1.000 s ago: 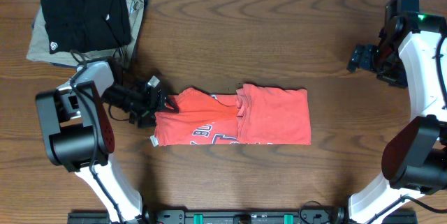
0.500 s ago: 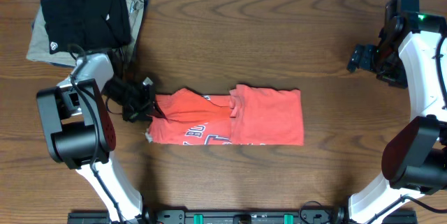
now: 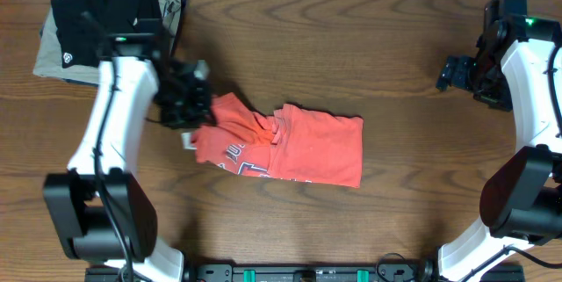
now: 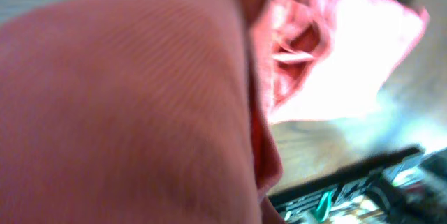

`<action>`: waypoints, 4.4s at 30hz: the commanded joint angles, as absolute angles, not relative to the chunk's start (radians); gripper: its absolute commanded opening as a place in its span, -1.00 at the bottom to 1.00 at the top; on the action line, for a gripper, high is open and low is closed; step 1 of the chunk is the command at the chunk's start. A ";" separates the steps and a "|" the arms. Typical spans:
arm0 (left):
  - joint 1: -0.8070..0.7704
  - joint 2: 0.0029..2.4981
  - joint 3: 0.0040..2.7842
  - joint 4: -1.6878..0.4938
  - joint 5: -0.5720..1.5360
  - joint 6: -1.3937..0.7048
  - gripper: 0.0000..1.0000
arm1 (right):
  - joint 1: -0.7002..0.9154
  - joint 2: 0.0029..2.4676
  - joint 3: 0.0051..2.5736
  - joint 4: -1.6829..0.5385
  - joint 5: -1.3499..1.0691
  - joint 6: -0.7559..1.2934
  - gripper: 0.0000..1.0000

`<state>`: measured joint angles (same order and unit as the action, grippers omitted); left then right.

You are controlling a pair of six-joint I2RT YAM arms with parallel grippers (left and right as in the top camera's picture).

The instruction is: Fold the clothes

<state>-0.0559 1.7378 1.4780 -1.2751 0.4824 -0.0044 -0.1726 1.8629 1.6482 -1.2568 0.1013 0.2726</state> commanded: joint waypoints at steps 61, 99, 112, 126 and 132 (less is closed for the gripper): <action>-0.673 1.942 1.509 -0.786 0.486 -0.317 -0.56 | -0.176 1.855 1.658 -1.257 0.101 0.257 0.98; -0.644 1.768 1.497 -0.854 0.205 -0.266 -0.77 | -0.176 1.855 1.658 -1.257 0.101 0.257 0.98; -0.400 2.038 1.453 -0.748 0.660 -0.097 -0.76 | -0.176 1.855 1.658 -1.257 0.101 0.257 0.98; -0.265 1.991 1.572 -0.800 0.590 -0.086 -0.77 | -0.176 1.855 1.658 -1.257 0.101 0.257 0.99; -0.310 1.804 1.576 -0.956 0.591 -0.091 -0.77 | -0.176 1.855 1.658 -1.257 0.101 0.257 0.99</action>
